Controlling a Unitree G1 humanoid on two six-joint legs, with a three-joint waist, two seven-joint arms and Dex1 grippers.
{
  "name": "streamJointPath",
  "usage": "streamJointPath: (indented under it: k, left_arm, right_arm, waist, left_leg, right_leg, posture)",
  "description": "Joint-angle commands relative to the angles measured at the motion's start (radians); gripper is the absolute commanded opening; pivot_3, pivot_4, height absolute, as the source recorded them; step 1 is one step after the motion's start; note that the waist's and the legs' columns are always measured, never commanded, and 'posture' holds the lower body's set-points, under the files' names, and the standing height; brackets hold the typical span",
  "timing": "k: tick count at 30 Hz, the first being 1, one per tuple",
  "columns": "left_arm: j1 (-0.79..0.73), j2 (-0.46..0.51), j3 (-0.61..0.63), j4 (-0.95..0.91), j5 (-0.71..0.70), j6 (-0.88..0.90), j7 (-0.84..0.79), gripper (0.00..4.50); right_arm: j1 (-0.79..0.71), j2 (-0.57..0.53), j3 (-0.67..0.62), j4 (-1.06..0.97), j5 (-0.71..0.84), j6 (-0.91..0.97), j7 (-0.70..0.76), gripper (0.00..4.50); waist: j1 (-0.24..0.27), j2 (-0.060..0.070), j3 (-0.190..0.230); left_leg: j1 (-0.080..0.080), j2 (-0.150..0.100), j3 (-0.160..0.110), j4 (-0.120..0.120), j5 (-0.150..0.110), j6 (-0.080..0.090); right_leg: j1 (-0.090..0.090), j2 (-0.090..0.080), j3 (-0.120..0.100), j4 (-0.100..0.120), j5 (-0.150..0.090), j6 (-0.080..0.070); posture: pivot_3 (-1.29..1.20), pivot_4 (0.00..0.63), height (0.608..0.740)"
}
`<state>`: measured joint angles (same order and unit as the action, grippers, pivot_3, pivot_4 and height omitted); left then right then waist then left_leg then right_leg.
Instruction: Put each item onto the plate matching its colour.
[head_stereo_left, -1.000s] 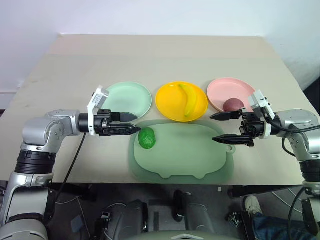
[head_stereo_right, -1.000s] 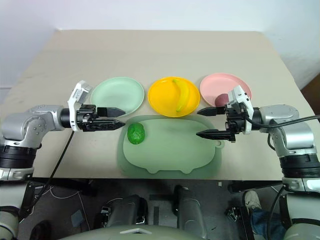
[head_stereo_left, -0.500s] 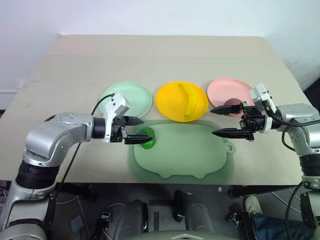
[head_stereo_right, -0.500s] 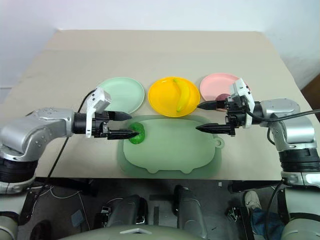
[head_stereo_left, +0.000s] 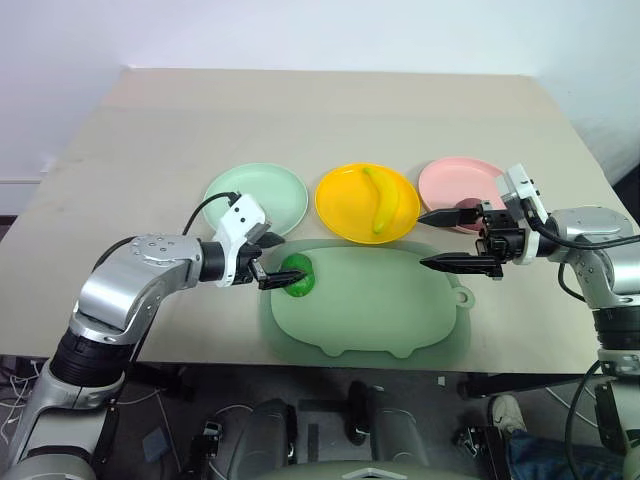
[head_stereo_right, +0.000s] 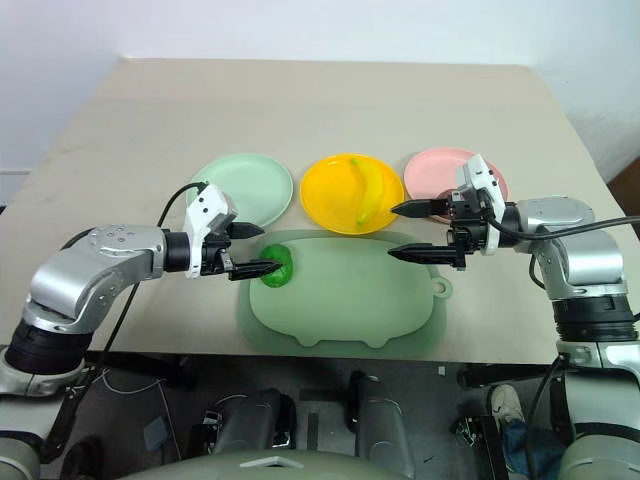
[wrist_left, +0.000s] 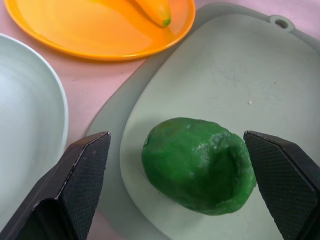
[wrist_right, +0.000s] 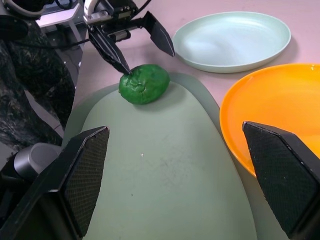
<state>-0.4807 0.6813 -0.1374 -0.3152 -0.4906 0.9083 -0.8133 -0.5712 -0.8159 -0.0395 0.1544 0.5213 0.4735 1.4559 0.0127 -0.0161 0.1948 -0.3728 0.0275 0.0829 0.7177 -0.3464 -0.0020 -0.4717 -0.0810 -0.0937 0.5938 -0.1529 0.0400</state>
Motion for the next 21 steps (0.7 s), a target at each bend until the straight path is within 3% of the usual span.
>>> streamJointPath:
  k: [1, 5, 13, 21]
  left_arm:
    - [0.001, -0.004, 0.007, -0.001, -0.013, 0.01, -0.006, 4.5]
    - [0.009, -0.014, -0.014, 0.005, 0.001, 0.005, -0.011, 4.5]
    - [0.029, -0.028, -0.007, 0.007, -0.05, 0.057, -0.037, 2.73]
    - [0.016, 0.0, 0.038, -0.023, -0.083, 0.015, -0.095, 2.61]
  right_arm:
    - [-0.028, -0.003, -0.012, -0.02, 0.006, -0.003, -0.007, 4.48]
    - [-0.035, -0.003, -0.013, -0.019, 0.004, -0.003, -0.013, 4.48]
    - [-0.041, -0.004, -0.011, -0.024, 0.0, -0.001, -0.029, 4.5]
    - [-0.043, 0.0, -0.007, -0.02, -0.006, -0.01, -0.03, 4.5]
  waist:
    - [0.0, 0.0, 0.0]
    - [0.0, 0.0, 0.0]
    - [0.0, 0.0, 0.0]
    - [0.0, 0.0, 0.0]
  left_leg:
    - [0.0, 0.0, 0.0, 0.0, 0.0, 0.0]
    - [0.0, 0.0, 0.0, 0.0, 0.0, 0.001]
    - [0.002, 0.0, -0.001, 0.0, 0.0, 0.001]
    - [0.002, 0.0, -0.001, 0.0, -0.001, 0.001]
  right_leg:
    - [0.0, 0.0, 0.0, 0.0, 0.0, 0.0]
    - [0.0, 0.0, 0.0, 0.0, 0.0, 0.0]
    - [0.002, 0.0, 0.0, 0.0, 0.0, 0.0]
    - [0.002, 0.0, 0.0, 0.0, 0.0, 0.0]
  posture:
    - [0.0, 0.15, 0.74]
    - [0.0, 0.15, 0.74]
    - [0.0, 0.15, 0.74]
    - [0.0, 0.15, 0.74]
